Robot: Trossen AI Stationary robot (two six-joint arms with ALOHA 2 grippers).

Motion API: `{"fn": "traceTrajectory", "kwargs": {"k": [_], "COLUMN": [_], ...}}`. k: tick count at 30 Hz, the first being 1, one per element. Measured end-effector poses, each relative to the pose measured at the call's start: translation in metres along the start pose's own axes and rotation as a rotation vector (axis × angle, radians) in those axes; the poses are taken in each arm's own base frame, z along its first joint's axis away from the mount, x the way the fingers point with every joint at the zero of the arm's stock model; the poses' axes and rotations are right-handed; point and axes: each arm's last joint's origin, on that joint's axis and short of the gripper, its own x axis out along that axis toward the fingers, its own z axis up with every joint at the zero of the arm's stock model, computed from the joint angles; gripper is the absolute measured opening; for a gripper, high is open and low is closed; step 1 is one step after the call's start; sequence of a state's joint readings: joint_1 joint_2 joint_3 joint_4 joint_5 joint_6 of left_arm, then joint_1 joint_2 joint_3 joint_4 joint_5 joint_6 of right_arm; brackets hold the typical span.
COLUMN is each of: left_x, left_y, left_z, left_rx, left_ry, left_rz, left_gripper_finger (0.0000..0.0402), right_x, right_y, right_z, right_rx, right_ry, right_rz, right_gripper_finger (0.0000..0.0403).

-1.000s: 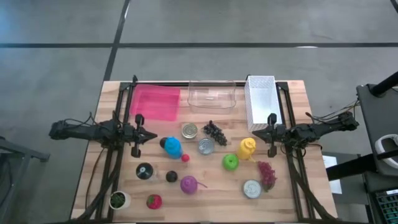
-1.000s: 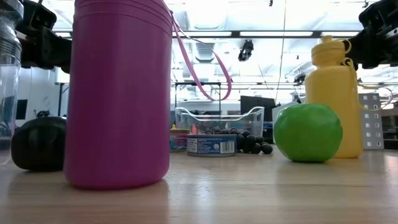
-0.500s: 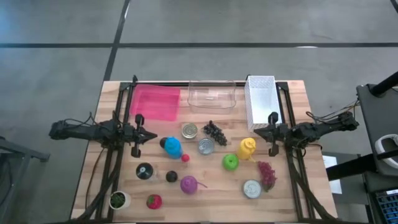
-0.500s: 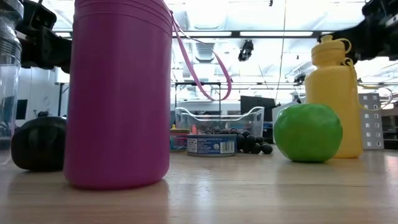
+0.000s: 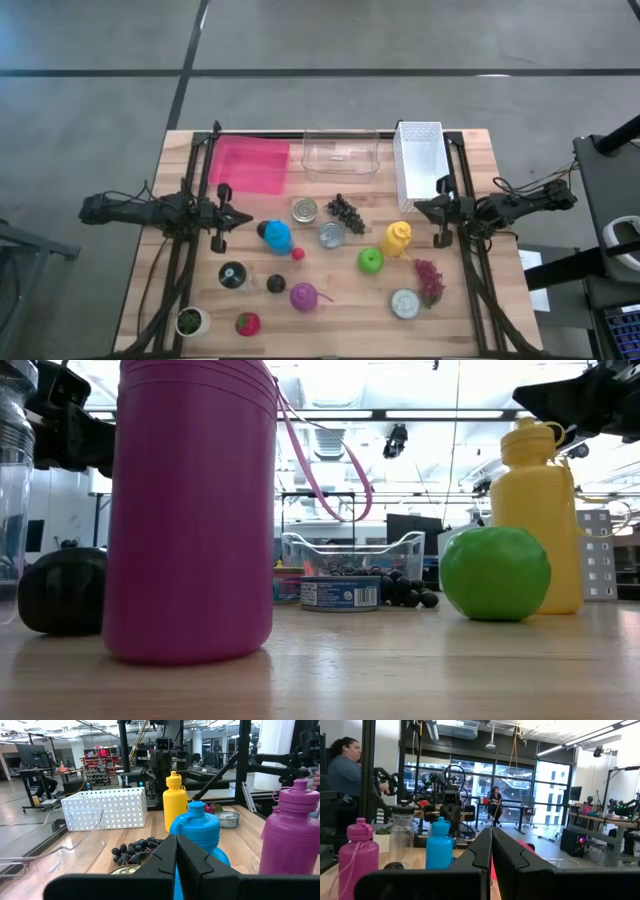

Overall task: Pick & Place Food Item
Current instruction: Put the yellow water bottle into the white bin

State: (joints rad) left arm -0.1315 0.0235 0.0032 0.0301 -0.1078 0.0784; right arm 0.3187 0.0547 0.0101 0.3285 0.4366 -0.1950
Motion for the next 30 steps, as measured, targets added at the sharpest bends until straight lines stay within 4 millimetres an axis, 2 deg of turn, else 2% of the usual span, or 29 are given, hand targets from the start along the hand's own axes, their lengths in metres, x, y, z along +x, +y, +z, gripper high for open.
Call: {"fn": "traceTrajectory", "kwargs": {"k": [12, 20, 25, 30], "left_x": [0.000, 0.000, 0.000, 0.000], "left_y": [0.000, 0.000, 0.000, 0.000], "left_z": [0.000, 0.000, 0.000, 0.000], "left_rx": [0.000, -0.001, -0.003, -0.003], "left_ry": [0.000, 0.000, 0.000, 0.000], "left_rz": [0.000, 0.000, 0.000, 0.000], "left_gripper_finger": [0.0016, 0.0016, 0.0016, 0.0016], "right_x": [0.000, 0.000, 0.000, -0.004], "right_y": [0.000, -0.001, -0.004, -0.013], "right_z": [0.000, 0.007, 0.041, 0.082], "right_rx": [0.016, 0.139, 0.189, 0.227], "right_ry": [0.002, -0.054, -0.093, -0.012], "right_rz": [0.000, 0.004, 0.122, 0.177], "right_gripper_finger": [0.0008, 0.0008, 0.0008, 0.0008]}}
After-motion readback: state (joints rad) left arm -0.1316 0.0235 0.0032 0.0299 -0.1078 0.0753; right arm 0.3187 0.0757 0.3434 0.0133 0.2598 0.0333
